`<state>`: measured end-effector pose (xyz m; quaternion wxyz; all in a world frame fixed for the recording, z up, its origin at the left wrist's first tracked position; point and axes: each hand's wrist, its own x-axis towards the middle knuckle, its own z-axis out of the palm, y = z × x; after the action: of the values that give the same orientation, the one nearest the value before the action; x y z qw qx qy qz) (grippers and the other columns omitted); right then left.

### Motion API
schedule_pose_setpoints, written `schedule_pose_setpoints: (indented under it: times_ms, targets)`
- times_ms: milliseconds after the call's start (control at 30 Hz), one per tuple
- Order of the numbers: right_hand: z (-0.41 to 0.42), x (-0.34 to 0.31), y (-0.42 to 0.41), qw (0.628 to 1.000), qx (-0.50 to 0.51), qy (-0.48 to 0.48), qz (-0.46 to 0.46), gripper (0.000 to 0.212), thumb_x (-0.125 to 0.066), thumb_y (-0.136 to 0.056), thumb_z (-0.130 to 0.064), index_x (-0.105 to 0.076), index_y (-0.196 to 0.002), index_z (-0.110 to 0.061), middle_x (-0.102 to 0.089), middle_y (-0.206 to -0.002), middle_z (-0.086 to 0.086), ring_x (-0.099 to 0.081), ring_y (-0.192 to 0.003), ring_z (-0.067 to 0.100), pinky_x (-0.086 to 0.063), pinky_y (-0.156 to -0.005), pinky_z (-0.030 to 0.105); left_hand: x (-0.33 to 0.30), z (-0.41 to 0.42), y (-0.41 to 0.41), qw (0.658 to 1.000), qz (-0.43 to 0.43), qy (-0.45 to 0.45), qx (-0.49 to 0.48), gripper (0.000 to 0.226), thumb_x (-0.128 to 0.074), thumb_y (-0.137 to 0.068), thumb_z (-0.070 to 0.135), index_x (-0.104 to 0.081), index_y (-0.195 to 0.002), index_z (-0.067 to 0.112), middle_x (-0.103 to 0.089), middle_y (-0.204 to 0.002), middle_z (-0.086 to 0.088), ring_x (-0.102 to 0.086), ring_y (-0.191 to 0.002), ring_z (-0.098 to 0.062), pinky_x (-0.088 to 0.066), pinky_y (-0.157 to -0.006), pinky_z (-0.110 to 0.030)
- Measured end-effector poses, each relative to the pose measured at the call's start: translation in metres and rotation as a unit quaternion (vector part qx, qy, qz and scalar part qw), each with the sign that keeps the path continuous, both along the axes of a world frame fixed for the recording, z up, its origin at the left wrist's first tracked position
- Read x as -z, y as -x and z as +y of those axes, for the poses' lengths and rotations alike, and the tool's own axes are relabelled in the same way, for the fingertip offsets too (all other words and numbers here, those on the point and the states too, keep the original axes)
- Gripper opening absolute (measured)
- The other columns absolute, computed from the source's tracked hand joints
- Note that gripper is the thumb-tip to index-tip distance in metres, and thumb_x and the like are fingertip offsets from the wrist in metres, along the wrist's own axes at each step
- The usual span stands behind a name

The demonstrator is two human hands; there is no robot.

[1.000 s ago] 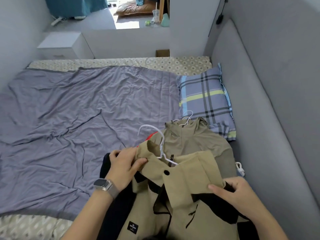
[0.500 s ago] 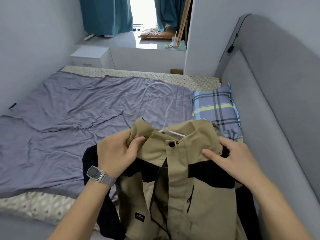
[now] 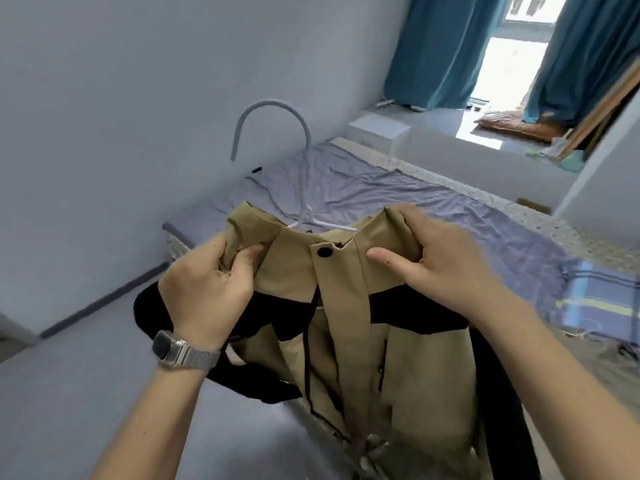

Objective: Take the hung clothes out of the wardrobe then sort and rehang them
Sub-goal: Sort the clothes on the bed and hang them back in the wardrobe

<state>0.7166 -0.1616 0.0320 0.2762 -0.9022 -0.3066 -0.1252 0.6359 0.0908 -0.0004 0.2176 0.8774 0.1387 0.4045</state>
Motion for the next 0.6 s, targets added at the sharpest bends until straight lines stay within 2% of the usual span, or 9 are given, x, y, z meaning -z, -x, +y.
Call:
schedule_pose_setpoints:
  times_ms: [100, 167, 267, 367, 500, 600]
  targets:
    - [0.075, 0.004, -0.008, 0.994, -0.1, -0.022, 0.022, 0.041, -0.047, -0.079, -0.068, -0.051, -0.092, -0.029, -0.058, -0.069, -0.007, -0.054, -0.066, 0.011, -0.045, -0.061, 0.037, -0.002, 0.056, 0.041, 0.996, 0.007, -0.01, -0.093, 0.055, -0.045, -0.075, 0.058, -0.035, -0.053, 0.009, -0.032, -0.044, -0.002, -0.038, -0.048, -0.032, -0.023, -0.044, -0.029]
    - [0.124, 0.011, -0.009, 0.984, -0.17, -0.036, 0.052, 0.042, -0.05, -0.08, -0.065, -0.05, -0.079, -0.023, -0.055, -0.063, -0.005, -0.051, -0.062, 0.012, -0.043, -0.059, 0.037, -0.001, 0.087, 0.07, 0.989, 0.019, -0.006, -0.148, 0.053, -0.046, -0.073, 0.059, -0.028, -0.052, 0.014, -0.028, -0.043, 0.002, -0.037, -0.048, -0.031, -0.027, -0.044, -0.03]
    - [0.198, 0.022, -0.005, 0.955, -0.277, -0.038, 0.097, 0.029, -0.064, -0.084, -0.047, -0.045, -0.064, -0.039, -0.047, -0.055, -0.013, -0.043, -0.054, 0.008, -0.03, -0.051, 0.024, 0.003, 0.124, 0.115, 0.974, 0.039, 0.0, -0.221, 0.049, -0.049, -0.073, 0.056, -0.022, -0.052, 0.022, -0.026, -0.043, 0.004, -0.041, -0.049, -0.031, -0.035, -0.046, -0.033]
    - [0.269, 0.031, 0.008, 0.916, -0.373, -0.012, 0.147, 0.031, -0.064, -0.086, -0.039, -0.049, -0.06, -0.043, -0.043, -0.05, -0.014, -0.04, -0.052, 0.006, -0.028, -0.053, 0.022, 0.007, 0.15, 0.16, 0.947, 0.067, 0.011, -0.314, 0.051, -0.047, -0.071, 0.059, -0.038, -0.054, 0.012, -0.034, -0.044, 0.003, -0.045, -0.051, -0.029, -0.038, -0.048, -0.033]
    - [0.353, 0.033, 0.04, 0.851, -0.479, 0.017, 0.214, 0.031, -0.064, -0.086, -0.041, -0.051, -0.058, -0.034, -0.041, -0.05, -0.011, -0.039, -0.054, 0.006, -0.036, -0.059, 0.031, 0.003, 0.177, 0.222, 0.903, 0.098, 0.048, -0.414, 0.055, -0.04, -0.07, 0.065, -0.055, -0.062, 0.012, -0.048, -0.048, 0.001, -0.051, -0.055, -0.022, -0.041, -0.052, -0.033]
    - [0.407, 0.036, 0.08, 0.807, -0.535, 0.04, 0.249, 0.039, -0.065, -0.078, -0.054, -0.057, -0.063, -0.019, -0.051, -0.058, 0.002, -0.048, -0.06, 0.016, -0.041, -0.061, 0.038, 0.007, 0.189, 0.273, 0.88, 0.107, 0.079, -0.455, 0.05, -0.044, -0.074, 0.063, -0.058, -0.067, 0.016, -0.052, -0.052, 0.002, -0.052, -0.057, -0.015, -0.041, -0.055, -0.033]
